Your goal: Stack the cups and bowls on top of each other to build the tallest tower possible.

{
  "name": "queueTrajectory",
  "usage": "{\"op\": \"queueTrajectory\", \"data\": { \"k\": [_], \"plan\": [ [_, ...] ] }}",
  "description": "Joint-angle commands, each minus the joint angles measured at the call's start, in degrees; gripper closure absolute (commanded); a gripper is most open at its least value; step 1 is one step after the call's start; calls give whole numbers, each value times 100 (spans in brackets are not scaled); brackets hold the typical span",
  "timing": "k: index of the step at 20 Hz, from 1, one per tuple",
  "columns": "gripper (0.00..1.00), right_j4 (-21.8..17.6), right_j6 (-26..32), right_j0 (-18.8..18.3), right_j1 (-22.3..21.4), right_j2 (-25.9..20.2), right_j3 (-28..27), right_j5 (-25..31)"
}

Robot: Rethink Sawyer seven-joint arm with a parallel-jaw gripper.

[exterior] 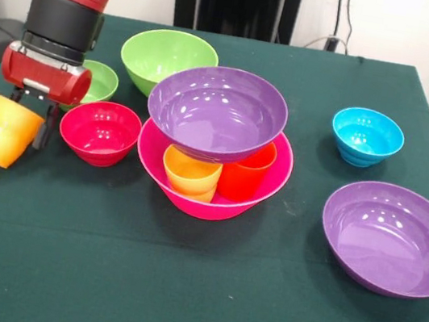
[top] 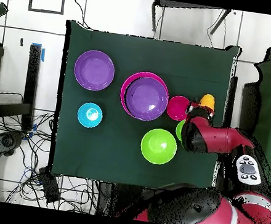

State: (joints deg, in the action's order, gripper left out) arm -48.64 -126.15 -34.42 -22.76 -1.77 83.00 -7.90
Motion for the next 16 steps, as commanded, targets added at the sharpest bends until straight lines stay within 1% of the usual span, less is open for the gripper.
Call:
{"op": "queueTrajectory", "data": {
  "k": [1,3,4,5,6,8,10,12,14,16],
  "plan": [
    [100,-72,-150,104,89,-245,-207,7],
    [100,-282,-1,-246,-60,-763,-10,338],
    [100,-168,14,-248,-125,-761,74,509],
    [100,-11,77,-298,-219,-829,199,808],
    [100,250,210,-446,-431,-1029,461,1290],
    [100,812,704,-866,-810,-1603,887,2330],
    [100,1170,1174,-1085,-1082,-1959,989,3022],
    [100,1417,1415,-1212,-1193,-2174,1007,3451],
    [100,1499,1436,-1211,-1263,-2234,1000,3598],
    [100,1682,1424,-1184,-1349,-2257,946,4021]
  ]
}}
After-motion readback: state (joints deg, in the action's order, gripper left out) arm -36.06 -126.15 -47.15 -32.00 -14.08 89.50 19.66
